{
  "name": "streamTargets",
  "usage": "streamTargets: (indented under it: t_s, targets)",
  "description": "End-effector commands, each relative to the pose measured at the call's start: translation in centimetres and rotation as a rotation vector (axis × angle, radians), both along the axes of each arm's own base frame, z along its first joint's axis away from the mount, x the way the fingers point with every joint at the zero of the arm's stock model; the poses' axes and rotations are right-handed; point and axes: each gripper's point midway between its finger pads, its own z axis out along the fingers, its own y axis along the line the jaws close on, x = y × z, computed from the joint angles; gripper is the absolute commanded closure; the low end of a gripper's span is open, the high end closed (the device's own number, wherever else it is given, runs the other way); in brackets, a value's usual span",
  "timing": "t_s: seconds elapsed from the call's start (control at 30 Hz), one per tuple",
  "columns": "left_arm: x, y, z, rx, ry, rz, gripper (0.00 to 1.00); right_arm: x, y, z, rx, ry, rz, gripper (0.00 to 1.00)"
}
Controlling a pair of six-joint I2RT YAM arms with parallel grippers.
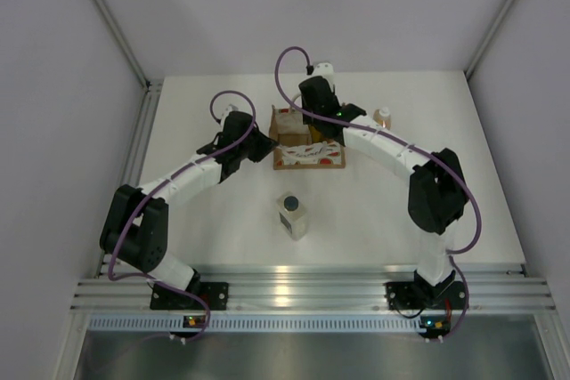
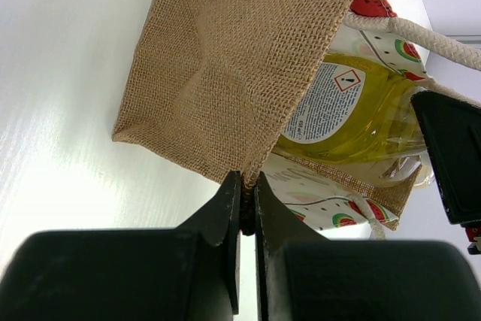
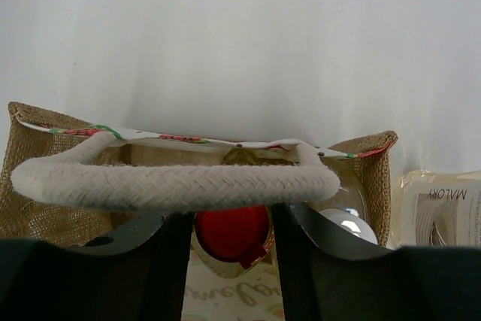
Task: Take the personal care products out of the canvas bag
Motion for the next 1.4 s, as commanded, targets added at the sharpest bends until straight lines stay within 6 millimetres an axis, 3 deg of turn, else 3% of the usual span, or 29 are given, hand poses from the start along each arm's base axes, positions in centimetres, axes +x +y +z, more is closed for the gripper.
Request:
streamTargets:
  t_s: [0.0,0.2,0.23,0.4,0.43,0.93,1.37]
  targets:
    - [1.0,0.2,2.0,-0.008,-0.047,0.006,1.00,1.1,-0.3,3.4,0.041,-0.074,-0.023,0.61]
    - [1.1,0.2,2.0,-0.009,-0.046,0.004,1.00,0.9,0.0,4.0,0.046,-0.088,-0.015,0.65]
    - [1.1,0.2,2.0,-0.009,-0.046,0.005,1.00,0.9,0.1,4.1,0.047,-0.091,-0.011,0.73]
    - [1.1,0.2,1.9,-0.007,-0.046,0.004,1.00,0.8,0.2,4.5,0.038,-0.100,0.003,0.89]
    - [1.0,0.1,1.8,-0.006,-0.043,0.001,1.00,0.8,0.1,4.7,0.036,-0.104,0.004,1.00]
    - [1.0,0.2,1.9,-0.007,-0.044,0.005,1.00,-0.6,0.4,9.6,0.113,-0.206,0.061,1.00]
    - [0.9,0.3,2.0,-0.009,-0.045,0.006,1.00,-0.7,1.0,8.4,0.125,-0.179,0.081,1.00]
